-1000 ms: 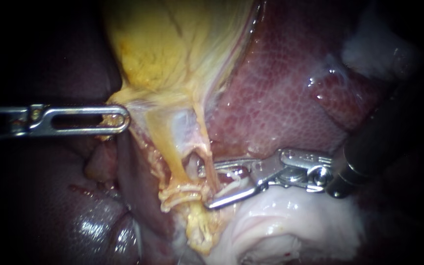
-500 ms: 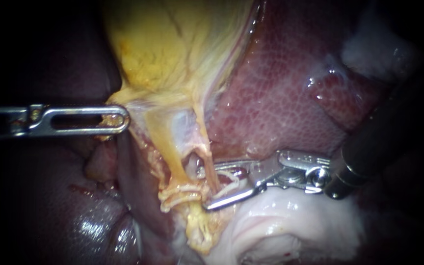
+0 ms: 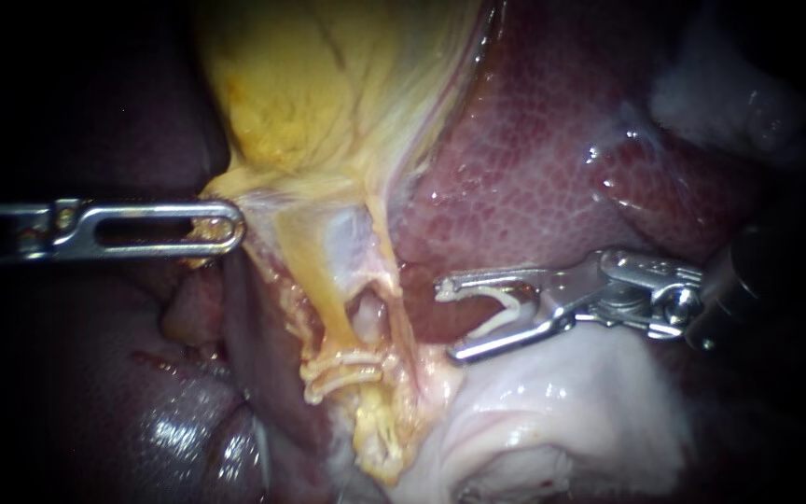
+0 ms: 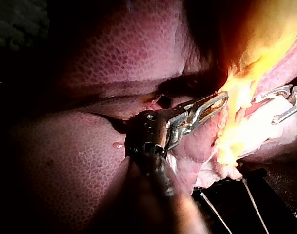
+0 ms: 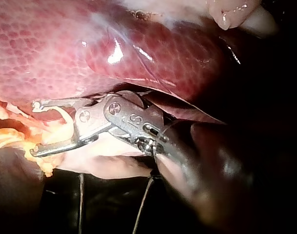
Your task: Clipping third clip left tube
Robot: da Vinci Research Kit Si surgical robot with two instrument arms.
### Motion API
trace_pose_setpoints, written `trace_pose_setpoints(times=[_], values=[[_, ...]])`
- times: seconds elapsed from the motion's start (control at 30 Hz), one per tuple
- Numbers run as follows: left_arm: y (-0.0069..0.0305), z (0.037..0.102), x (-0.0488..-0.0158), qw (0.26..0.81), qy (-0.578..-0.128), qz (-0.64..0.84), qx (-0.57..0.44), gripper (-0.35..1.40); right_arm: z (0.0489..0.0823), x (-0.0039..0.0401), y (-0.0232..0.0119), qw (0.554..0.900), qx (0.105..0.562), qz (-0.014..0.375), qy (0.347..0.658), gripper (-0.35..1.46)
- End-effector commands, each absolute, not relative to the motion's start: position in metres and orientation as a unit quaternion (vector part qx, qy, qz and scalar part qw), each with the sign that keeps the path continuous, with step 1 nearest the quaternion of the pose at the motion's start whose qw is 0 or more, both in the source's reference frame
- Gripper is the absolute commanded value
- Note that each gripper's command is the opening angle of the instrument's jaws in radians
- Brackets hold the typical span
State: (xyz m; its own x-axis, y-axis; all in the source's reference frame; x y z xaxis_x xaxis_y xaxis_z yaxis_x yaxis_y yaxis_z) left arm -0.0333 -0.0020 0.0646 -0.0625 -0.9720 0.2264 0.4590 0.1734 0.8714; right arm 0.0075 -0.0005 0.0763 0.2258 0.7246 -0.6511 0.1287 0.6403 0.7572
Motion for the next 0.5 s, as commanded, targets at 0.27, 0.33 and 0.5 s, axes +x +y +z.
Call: trace_pose_setpoints(times=[0.27,0.33,0.5], values=[[-0.002,0.0646,-0.0334,0.622,-0.447,-0.575,0.287,-0.35,0.0749,0.0087,-0.0015,0.691,0.368,0.213,0.585,0.6],[-0.002,0.0646,-0.0334,0.622,-0.447,-0.575,0.287,-0.35,0.0747,0.0089,-0.0017,0.691,0.368,0.212,0.585,0.6],[-0.002,0.0647,-0.0335,0.622,-0.447,-0.576,0.287,-0.35,0.0749,0.0101,-0.0026,0.691,0.369,0.208,0.586,0.6]])
